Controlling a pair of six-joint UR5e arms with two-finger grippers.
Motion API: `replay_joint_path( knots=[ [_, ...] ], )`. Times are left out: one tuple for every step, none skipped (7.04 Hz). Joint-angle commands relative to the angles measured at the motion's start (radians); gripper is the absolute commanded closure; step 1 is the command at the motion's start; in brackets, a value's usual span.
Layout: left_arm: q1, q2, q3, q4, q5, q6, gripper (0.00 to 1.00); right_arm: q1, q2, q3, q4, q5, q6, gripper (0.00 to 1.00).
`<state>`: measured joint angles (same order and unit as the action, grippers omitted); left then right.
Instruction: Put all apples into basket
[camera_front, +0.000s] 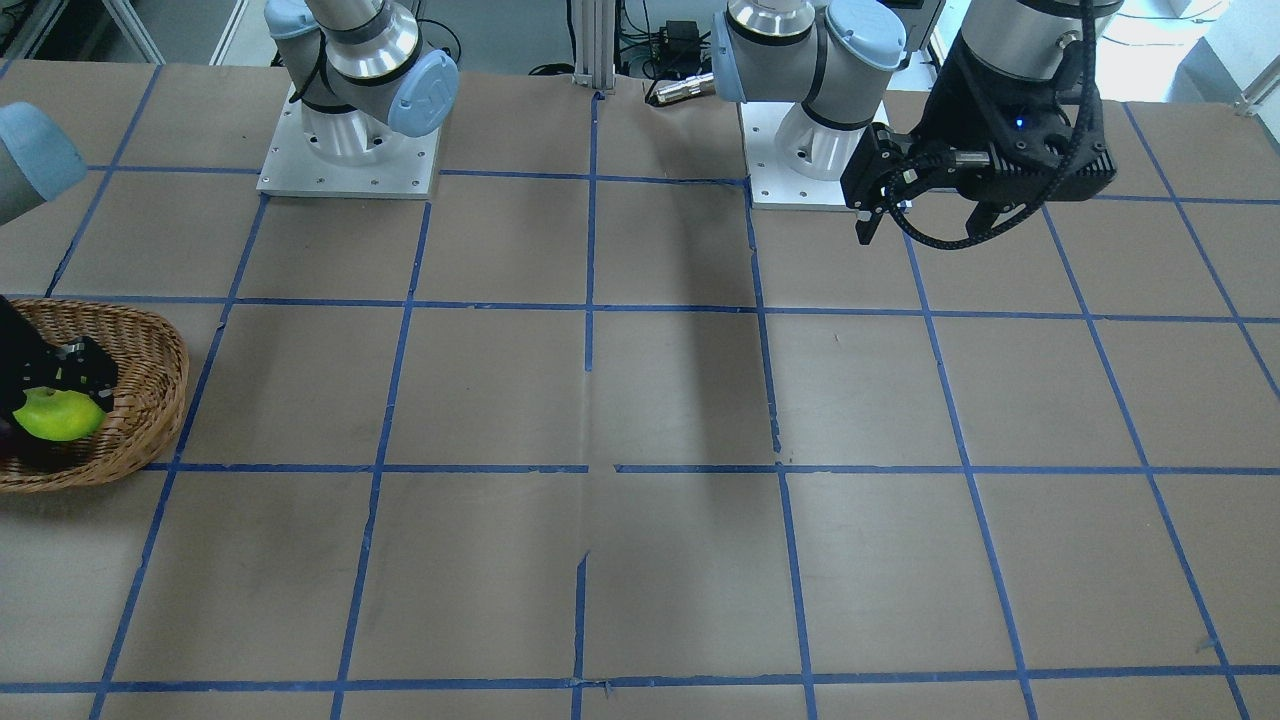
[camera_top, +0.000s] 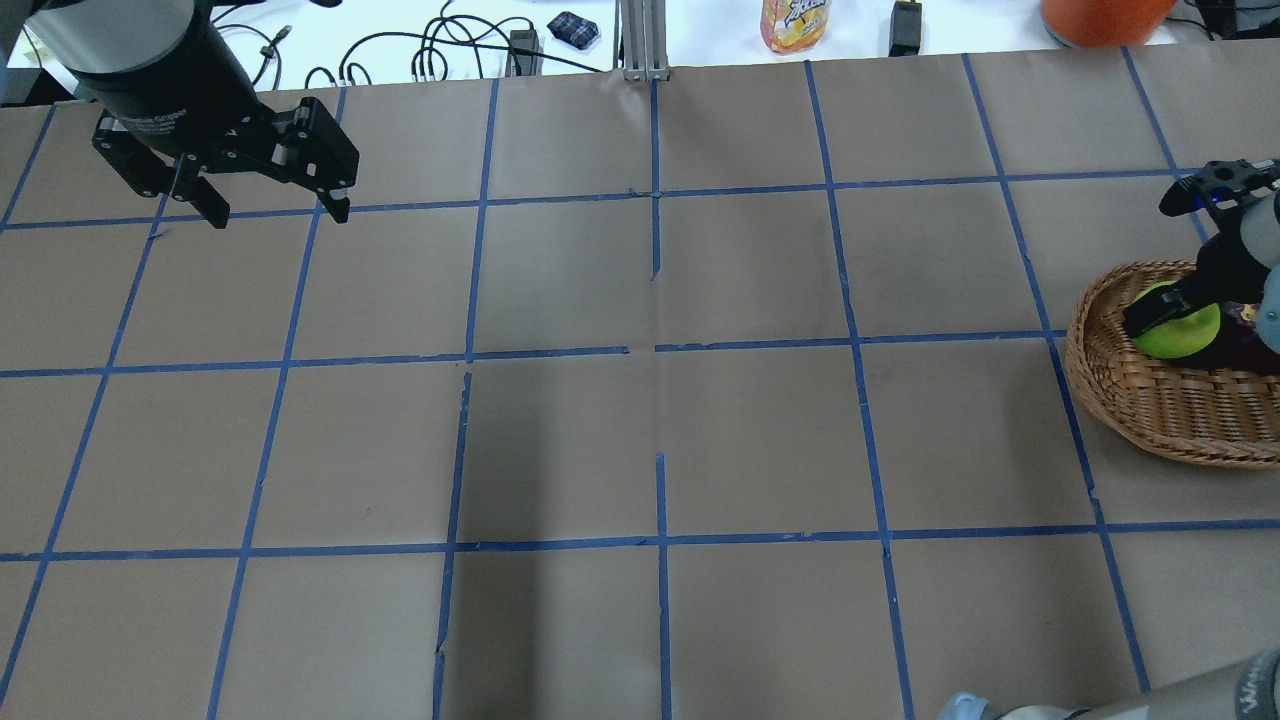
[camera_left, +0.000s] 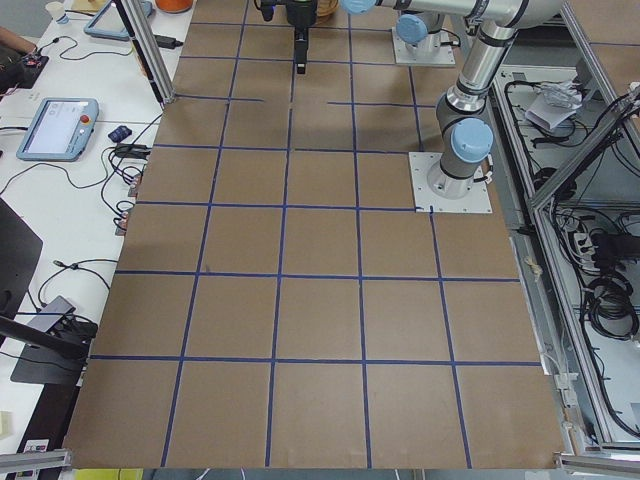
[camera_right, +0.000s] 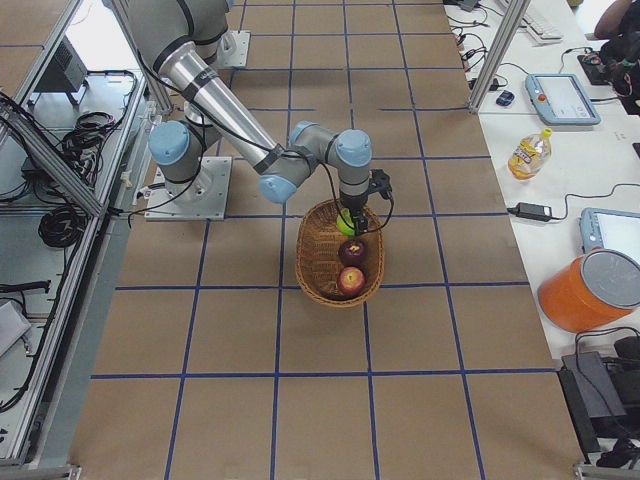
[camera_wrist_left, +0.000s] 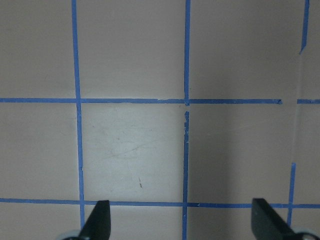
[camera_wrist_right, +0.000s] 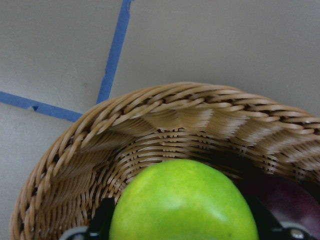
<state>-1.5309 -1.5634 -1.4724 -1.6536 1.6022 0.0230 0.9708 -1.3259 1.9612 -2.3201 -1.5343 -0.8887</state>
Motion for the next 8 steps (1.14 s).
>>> replay_joint_path(
  knots=[
    [0.002, -0.001, 0.001, 0.000, 0.001, 0.000, 0.00, 0.009, -0.062, -0.019, 0.081, 0.052, 0.055, 0.00],
    [0.002, 0.000, 0.001, 0.000, 0.001, 0.000, 0.00, 0.035, -0.106, -0.057, 0.187, 0.054, 0.109, 0.00],
    [0.002, 0.000, 0.001, 0.000, 0.001, 0.000, 0.00, 0.096, -0.148, -0.120, 0.297, 0.048, 0.184, 0.00],
    [0.002, 0.000, 0.001, 0.000, 0.001, 0.000, 0.00, 0.165, -0.180, -0.210, 0.459, 0.042, 0.283, 0.00],
    [0.003, 0.000, 0.001, 0.000, 0.001, 0.000, 0.00, 0.230, -0.199, -0.326, 0.634, 0.042, 0.380, 0.00],
    [0.002, 0.000, -0.002, 0.000, 0.001, 0.000, 0.00, 0.290, -0.202, -0.420, 0.760, 0.042, 0.513, 0.00],
    [0.002, 0.000, -0.002, 0.002, 0.001, 0.000, 0.00, 0.369, -0.202, -0.492, 0.837, 0.039, 0.656, 0.00],
    [0.002, 0.000, -0.003, 0.002, 0.001, 0.000, 0.00, 0.469, -0.197, -0.540, 0.882, 0.017, 0.810, 0.00]
  ],
)
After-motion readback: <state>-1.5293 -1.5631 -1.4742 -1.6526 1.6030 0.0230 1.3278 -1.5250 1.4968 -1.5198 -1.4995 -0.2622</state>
